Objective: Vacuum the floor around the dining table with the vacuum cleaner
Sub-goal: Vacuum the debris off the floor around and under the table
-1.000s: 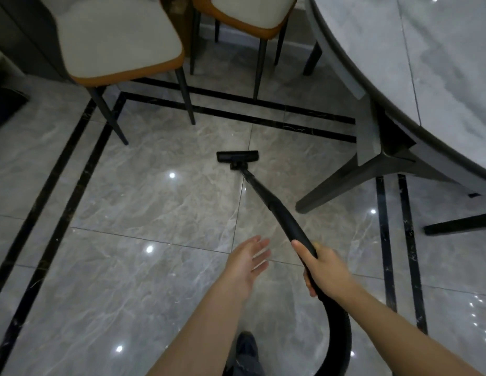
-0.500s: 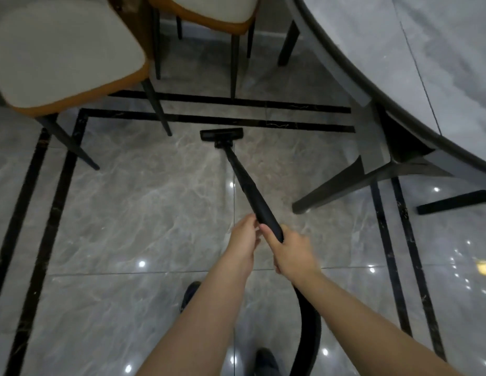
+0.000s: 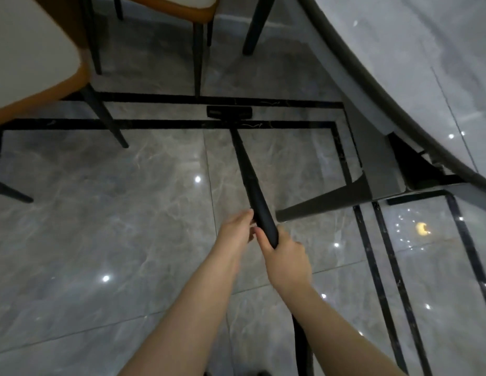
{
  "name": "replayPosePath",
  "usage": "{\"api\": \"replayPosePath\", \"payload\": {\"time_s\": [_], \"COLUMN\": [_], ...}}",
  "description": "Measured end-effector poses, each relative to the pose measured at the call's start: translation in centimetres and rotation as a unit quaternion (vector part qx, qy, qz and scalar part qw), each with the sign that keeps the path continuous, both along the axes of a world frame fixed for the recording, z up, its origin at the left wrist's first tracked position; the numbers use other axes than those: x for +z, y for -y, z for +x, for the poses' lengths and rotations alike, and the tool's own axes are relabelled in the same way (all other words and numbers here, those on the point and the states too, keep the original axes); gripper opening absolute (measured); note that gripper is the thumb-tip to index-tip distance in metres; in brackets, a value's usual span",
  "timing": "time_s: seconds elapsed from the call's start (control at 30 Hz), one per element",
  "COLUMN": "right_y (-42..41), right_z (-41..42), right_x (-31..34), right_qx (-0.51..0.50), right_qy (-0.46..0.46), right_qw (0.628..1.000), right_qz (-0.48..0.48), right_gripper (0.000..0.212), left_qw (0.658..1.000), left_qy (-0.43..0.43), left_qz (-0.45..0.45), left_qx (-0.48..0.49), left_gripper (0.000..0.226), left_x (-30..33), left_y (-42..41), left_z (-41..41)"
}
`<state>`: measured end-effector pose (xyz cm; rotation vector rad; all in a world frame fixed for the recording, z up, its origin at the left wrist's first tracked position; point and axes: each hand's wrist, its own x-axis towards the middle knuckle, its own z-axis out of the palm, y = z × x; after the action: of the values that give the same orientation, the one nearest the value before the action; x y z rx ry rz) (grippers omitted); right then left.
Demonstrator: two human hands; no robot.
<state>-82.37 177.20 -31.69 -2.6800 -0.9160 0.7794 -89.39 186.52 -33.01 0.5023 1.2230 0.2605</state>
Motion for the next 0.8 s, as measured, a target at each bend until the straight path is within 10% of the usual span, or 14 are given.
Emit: {"api": "replayPosePath", "payload": {"time_s": [0.27,0.8], "right_y": [0.0,-12.2], "right_z": [0.9,14.8], "right_x": [-1.4,-7.3], "right_qx": [-0.18,-0.141], "right_qy": [-0.139,-0.079], "right_qw": [0.971,0.984], "right_qz": [0.078,0.07], "right_gripper": [0.043,0.047], "left_qw": [0.99,0.997], "left_qy": [0.075,0.013], "left_qz": [0.014,-0.032], "left_qx": [-0.118,-0.075], "left_gripper": [0.038,0.032], "left_x": [-0.6,-9.3], "left_y": [-1.6,-1.2], "left_z": [-0.1,-1.1]}}
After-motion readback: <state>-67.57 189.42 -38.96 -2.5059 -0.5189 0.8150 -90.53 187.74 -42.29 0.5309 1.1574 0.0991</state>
